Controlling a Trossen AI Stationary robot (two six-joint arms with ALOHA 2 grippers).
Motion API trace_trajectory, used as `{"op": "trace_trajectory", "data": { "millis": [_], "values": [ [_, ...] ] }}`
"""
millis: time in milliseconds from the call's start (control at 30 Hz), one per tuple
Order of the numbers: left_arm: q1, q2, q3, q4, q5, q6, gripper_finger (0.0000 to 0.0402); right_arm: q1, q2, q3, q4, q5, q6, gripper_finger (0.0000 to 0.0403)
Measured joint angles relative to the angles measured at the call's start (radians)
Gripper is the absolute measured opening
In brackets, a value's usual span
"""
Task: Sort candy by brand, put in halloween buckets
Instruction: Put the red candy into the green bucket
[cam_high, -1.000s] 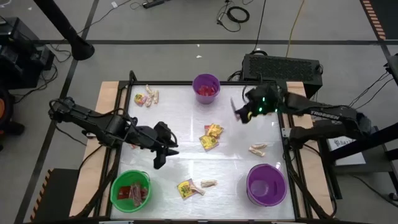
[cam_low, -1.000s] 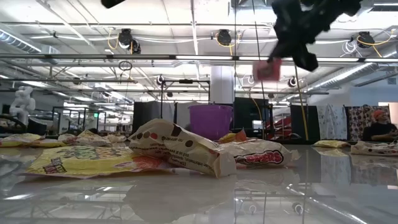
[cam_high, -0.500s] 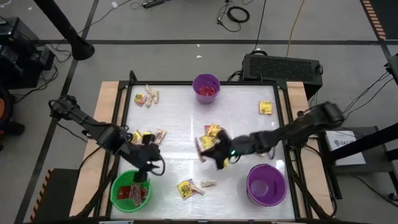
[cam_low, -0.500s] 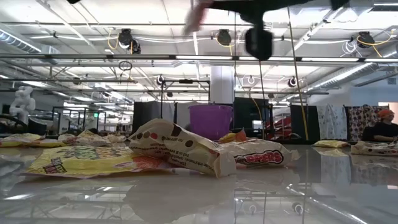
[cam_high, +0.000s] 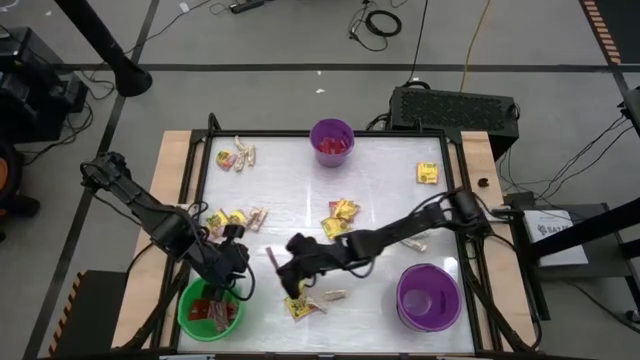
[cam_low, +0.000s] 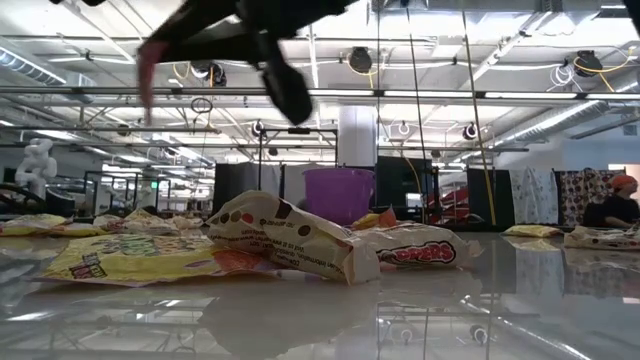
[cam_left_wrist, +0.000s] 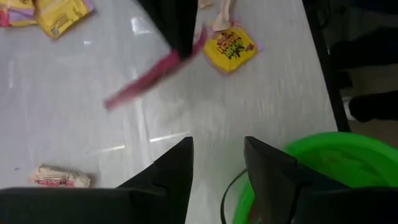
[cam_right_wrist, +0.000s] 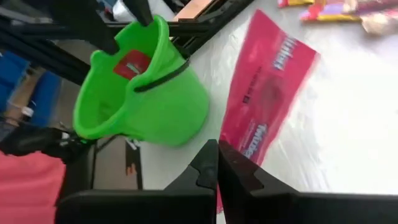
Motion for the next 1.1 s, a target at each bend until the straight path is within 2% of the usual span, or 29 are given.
{"op": "trace_trajectory", "data": {
  "millis": [133,267,400,600,700,933,1100],
  "values": [
    [-0.005,0.0,0.0,0.001,-0.009,0.0,0.015,-0.028,0.085,0.113,-0.011,-0.081,-0.05,0.0],
    [-0.004,0.0,0.0,0.002,-0.06,0.0,0.015,-0.048,0.152,0.173,-0.022,-0.137,-0.069,0.0],
    [-0.004,0.0,0.0,0.0,-0.078,0.002,0.015,-0.059,0.171,0.176,-0.035,-0.141,-0.074,0.0],
    [-0.004,0.0,0.0,-0.005,-0.106,0.007,0.015,-0.071,0.171,0.178,-0.146,-0.142,-0.119,0.0004],
    [-0.004,0.0,0.0,-0.005,-0.107,0.003,0.015,-0.073,0.171,0.178,-0.164,-0.144,-0.123,0.0023],
    [-0.004,0.0,0.0,-0.005,-0.109,0.002,0.015,-0.072,0.166,0.178,-0.172,-0.17,-0.147,0.0096],
    [0.002,0.0,0.0,-0.002,-0.11,0.008,0.015,-0.077,0.115,0.177,-0.255,-0.258,-0.182,0.0131]
  ]
}}
